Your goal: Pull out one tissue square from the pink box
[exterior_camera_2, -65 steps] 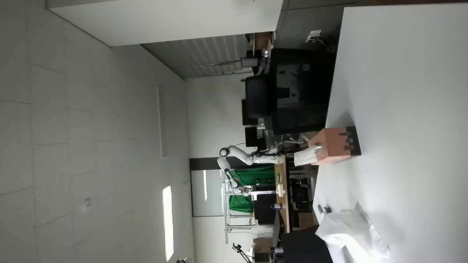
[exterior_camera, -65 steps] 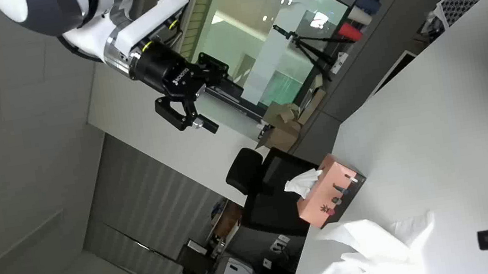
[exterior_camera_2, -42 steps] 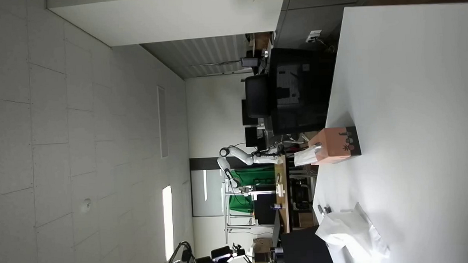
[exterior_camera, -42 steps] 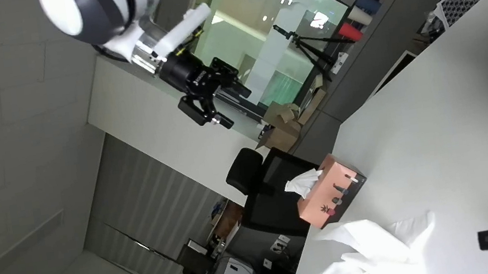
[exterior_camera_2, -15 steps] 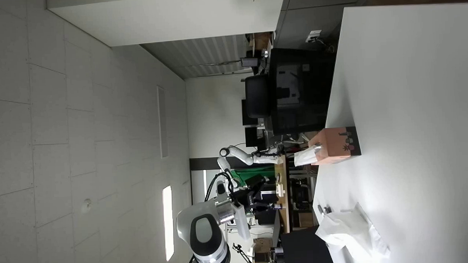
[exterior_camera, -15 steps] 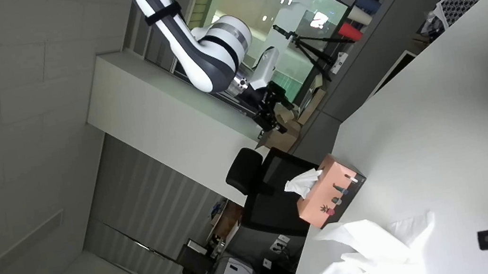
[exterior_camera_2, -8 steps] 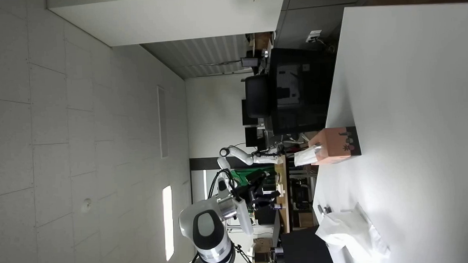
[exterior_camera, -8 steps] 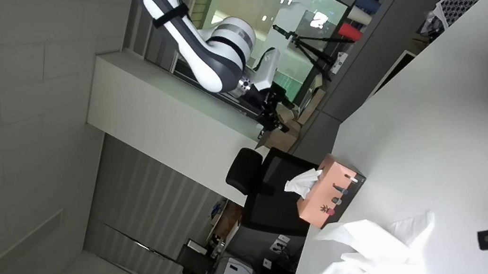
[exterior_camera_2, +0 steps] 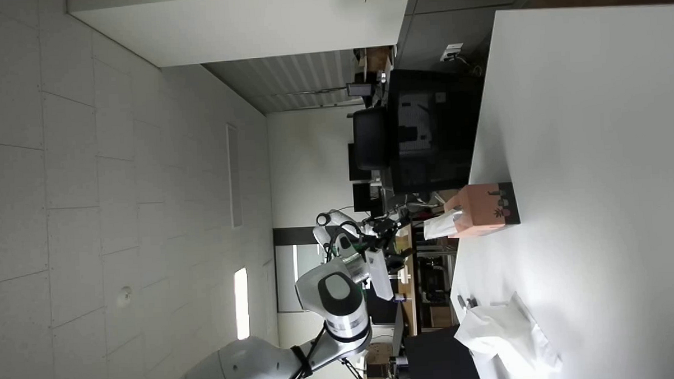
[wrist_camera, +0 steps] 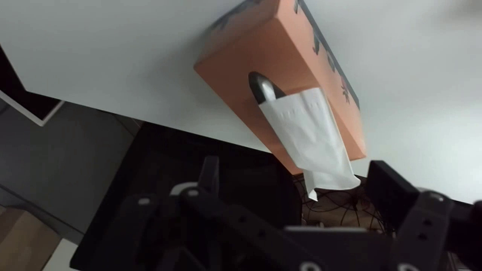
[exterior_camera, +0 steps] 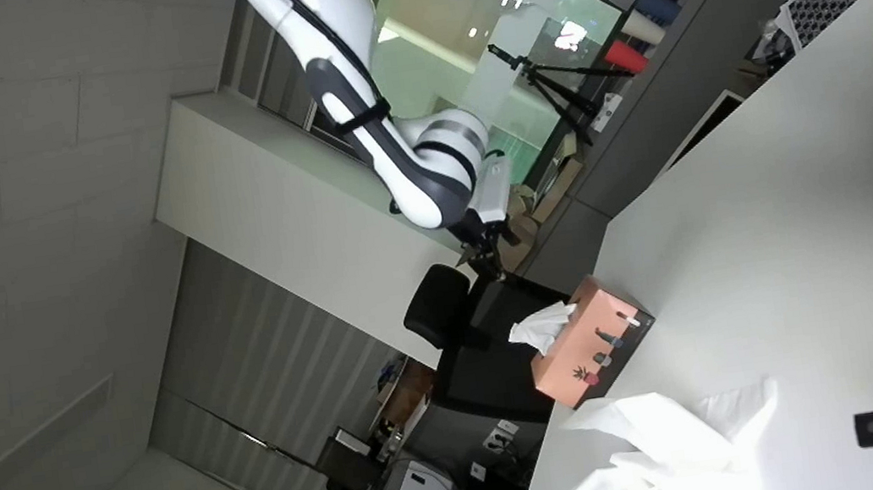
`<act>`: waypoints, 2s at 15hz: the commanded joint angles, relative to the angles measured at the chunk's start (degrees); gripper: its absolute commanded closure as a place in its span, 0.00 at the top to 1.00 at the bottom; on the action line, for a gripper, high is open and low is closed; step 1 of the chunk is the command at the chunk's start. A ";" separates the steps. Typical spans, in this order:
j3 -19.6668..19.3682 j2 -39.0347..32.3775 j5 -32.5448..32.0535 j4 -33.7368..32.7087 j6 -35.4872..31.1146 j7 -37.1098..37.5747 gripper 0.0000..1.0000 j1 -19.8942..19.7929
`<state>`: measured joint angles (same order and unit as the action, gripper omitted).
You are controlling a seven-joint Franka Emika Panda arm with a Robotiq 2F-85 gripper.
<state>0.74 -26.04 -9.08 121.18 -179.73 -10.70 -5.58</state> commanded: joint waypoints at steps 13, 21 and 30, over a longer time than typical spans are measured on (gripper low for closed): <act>14.78 -28.31 1.72 -35.26 13.67 -13.24 0.51 -8.10; 19.88 -26.31 8.52 -36.99 21.12 -17.03 0.01 -11.19; 33.14 -10.44 22.04 -26.38 26.36 -28.68 0.00 -20.96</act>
<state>28.20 -44.04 6.76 88.13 -156.40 -33.73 -21.38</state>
